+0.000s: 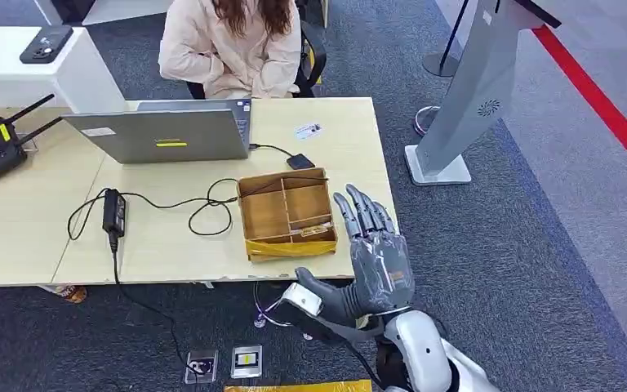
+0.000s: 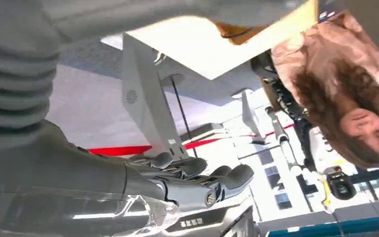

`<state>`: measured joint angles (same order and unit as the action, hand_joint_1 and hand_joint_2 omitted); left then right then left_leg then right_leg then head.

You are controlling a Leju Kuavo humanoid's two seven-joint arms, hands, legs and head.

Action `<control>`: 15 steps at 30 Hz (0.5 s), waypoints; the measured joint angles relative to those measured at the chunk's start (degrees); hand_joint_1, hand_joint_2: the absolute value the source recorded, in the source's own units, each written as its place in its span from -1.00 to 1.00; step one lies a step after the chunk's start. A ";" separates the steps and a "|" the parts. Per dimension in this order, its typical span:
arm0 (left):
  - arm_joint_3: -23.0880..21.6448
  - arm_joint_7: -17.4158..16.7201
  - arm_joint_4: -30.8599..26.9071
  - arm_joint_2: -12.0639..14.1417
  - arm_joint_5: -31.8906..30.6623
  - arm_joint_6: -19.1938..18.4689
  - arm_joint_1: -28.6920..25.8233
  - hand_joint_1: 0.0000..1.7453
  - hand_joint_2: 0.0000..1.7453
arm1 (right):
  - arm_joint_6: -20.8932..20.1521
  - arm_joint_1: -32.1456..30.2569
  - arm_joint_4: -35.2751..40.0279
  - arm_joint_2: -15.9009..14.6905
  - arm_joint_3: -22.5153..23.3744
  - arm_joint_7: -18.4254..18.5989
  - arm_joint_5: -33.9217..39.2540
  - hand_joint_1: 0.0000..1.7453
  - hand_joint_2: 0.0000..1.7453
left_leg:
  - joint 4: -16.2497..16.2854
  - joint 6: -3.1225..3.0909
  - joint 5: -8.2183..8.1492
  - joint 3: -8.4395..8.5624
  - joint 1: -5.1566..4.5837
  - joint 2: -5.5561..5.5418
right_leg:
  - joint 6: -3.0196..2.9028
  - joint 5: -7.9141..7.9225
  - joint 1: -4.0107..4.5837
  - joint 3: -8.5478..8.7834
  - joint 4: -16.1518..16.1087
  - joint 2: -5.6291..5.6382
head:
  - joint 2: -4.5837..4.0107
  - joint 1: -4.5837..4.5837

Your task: Pass the card to the sensor for recognition and then transmit it.

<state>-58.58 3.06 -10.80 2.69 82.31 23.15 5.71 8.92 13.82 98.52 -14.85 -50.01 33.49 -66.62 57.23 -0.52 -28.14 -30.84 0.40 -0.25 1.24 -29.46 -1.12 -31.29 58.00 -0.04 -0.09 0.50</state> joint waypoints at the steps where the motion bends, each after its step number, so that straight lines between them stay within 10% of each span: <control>1: 0.00 -0.14 0.00 0.00 -0.16 0.00 0.01 -1.00 -1.00 | -0.19 0.38 -0.81 0.45 -0.18 -0.52 0.22 -1.00 1.00 | 0.00 0.00 0.00 0.00 0.00 0.00 | 0.00 0.00 0.00 0.00 0.00 0.00 | 0.00 0.00; 15: -0.02 -0.18 0.00 0.11 -2.78 -1.90 0.12 -1.00 -1.00 | -1.40 7.19 -18.00 8.62 -2.62 -3.99 0.33 -1.00 1.00 | 0.00 0.02 0.04 -0.01 0.02 -0.01 | -0.01 0.01 0.02 -0.01 0.01 -0.01 | 0.00 0.00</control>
<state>-58.60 2.89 -10.80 2.80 79.54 21.25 5.83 7.52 21.01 80.52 -6.23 -52.63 29.51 -66.29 57.23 -0.50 -28.11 -30.85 0.42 -0.27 1.23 -29.46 -1.09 -31.30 58.01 -0.04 -0.09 0.50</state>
